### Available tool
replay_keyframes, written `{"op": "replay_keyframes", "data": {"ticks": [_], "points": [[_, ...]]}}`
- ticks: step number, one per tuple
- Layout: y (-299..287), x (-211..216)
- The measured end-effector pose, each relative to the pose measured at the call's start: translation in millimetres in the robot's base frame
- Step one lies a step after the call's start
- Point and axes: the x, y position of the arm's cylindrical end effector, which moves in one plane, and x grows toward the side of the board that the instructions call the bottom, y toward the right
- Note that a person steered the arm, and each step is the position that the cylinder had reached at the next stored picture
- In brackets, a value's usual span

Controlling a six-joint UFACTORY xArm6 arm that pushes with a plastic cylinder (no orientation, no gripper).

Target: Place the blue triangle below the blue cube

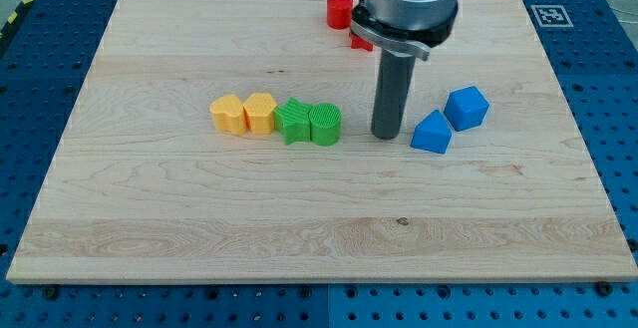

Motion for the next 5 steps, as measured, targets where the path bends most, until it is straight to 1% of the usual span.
{"op": "replay_keyframes", "data": {"ticks": [1, 5], "points": [[16, 10], [34, 12]]}}
